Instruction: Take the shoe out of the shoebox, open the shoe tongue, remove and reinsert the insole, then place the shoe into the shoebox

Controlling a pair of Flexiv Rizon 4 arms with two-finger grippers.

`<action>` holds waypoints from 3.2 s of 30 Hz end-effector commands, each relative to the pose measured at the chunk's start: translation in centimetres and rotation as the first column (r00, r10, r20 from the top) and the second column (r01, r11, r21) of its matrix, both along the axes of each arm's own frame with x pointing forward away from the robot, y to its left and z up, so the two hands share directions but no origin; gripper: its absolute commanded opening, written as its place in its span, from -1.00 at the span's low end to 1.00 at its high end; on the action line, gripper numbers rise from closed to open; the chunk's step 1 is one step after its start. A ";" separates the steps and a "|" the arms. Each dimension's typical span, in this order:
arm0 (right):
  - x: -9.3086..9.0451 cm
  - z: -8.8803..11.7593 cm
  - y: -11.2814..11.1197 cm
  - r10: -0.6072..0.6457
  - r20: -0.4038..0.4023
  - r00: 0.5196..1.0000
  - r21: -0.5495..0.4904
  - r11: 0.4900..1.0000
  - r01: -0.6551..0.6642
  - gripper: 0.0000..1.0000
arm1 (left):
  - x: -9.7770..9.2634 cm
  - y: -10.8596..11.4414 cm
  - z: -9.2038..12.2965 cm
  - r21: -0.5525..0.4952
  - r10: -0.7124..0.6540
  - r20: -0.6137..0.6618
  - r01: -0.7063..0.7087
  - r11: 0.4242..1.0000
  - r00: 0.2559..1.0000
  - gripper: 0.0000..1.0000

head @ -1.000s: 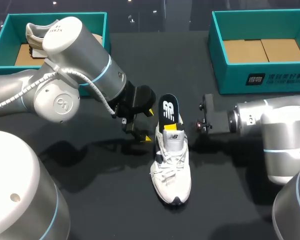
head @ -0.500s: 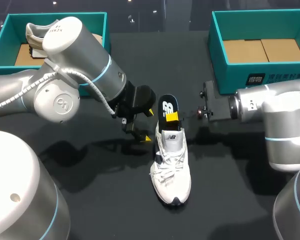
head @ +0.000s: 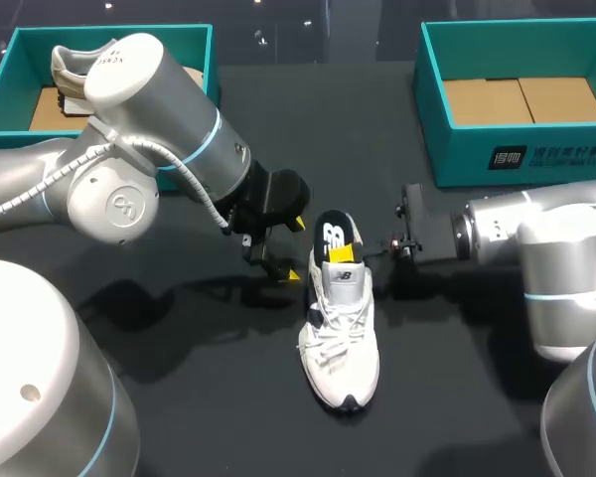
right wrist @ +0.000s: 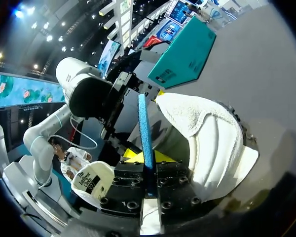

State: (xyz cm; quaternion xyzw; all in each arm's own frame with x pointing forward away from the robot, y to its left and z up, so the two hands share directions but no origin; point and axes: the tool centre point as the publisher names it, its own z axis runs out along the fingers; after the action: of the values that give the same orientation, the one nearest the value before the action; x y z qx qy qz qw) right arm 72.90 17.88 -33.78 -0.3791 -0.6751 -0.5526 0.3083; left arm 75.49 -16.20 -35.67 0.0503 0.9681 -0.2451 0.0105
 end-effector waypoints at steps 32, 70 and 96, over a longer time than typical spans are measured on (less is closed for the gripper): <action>1.8 0.9 0.6 -0.041 0.039 0.998 0.007 0.999 0.041 -1.00 | 0.0 0.0 0.0 0.002 0.000 0.000 0.000 1.000 1.000 1.00; 1.9 0.3 0.4 -0.041 0.008 0.999 -0.030 0.999 0.041 -1.00 | 0.0 0.0 0.0 0.002 0.000 0.000 0.000 1.000 1.000 1.00; 2.6 4.7 -2.5 -0.041 0.058 0.997 -0.136 0.990 0.049 0.80 | 1.6 4.8 3.7 0.023 -0.071 0.052 0.070 0.997 0.996 1.00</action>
State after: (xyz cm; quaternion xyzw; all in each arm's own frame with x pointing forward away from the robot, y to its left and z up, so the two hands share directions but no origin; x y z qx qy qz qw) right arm 75.48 16.38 -30.01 -0.3973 -0.7048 -0.5324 0.2490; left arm 77.26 -13.07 -33.03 0.0901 0.9678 -0.2335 0.0256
